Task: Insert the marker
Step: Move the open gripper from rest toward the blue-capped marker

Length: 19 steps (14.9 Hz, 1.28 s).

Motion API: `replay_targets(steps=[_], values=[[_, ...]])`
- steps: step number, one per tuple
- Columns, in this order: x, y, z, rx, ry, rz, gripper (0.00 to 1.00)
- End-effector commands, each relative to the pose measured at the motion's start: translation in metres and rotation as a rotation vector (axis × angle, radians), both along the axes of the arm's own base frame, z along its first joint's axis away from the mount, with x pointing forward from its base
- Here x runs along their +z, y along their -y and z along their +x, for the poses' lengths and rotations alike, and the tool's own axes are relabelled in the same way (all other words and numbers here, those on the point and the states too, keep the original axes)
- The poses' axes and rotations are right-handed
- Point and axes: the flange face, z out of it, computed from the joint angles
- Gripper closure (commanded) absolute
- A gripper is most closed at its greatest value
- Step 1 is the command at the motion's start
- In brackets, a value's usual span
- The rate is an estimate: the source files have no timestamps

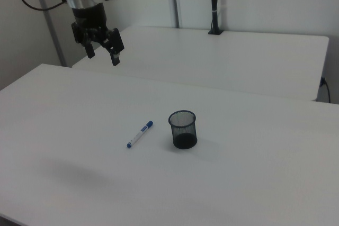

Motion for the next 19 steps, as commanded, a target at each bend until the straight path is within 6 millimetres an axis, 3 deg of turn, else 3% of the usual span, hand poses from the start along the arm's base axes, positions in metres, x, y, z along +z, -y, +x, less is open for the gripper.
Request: replay_targets(steps=[1,5,12,17,19], values=[[0.001,-0.001,-0.009,0.020,-0.016,-0.005,0.00],[-0.001,-0.002,-0.009,0.061,-0.017,-0.008,0.00],[-0.028,-0.013,0.008,0.189,-0.059,-0.082,0.00],[-0.083,-0.015,0.039,0.185,-0.031,-0.104,0.00],[-0.125,-0.012,0.052,0.180,0.021,-0.108,0.00]])
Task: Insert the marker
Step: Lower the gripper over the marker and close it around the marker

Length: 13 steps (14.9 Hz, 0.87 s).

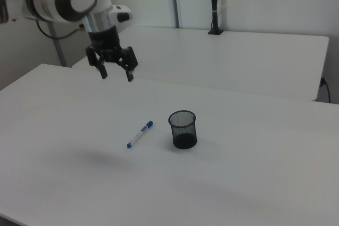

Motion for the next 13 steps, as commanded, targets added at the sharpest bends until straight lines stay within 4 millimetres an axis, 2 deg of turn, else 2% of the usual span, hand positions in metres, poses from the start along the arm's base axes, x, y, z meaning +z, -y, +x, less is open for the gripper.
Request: replay_targets(steps=[1,4,9,11,13], values=[[-0.068,0.002,0.016,0.015,0.073,-0.016,0.00],[-0.120,-0.004,0.033,-0.021,0.144,-0.015,0.00],[-0.171,-0.008,0.051,-0.067,0.158,-0.014,0.08],[-0.185,-0.008,0.055,-0.073,0.160,-0.016,0.18],[-0.210,-0.008,0.060,-0.072,0.156,-0.018,0.27]])
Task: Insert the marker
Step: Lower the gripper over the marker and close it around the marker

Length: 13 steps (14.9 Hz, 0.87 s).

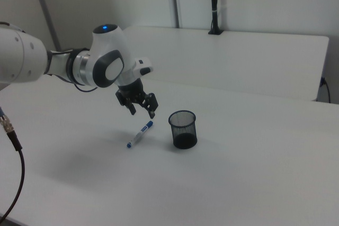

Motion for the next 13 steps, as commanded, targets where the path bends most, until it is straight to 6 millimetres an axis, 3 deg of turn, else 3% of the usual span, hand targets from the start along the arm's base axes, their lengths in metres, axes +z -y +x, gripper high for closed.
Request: replay_targets(steps=[1,10,13], values=[[-0.033,-0.004,0.006,-0.013,0.024,-0.010,0.30],[-0.069,-0.017,0.016,-0.034,0.064,-0.006,0.42],[-0.082,-0.023,0.018,-0.008,0.069,-0.023,0.76]])
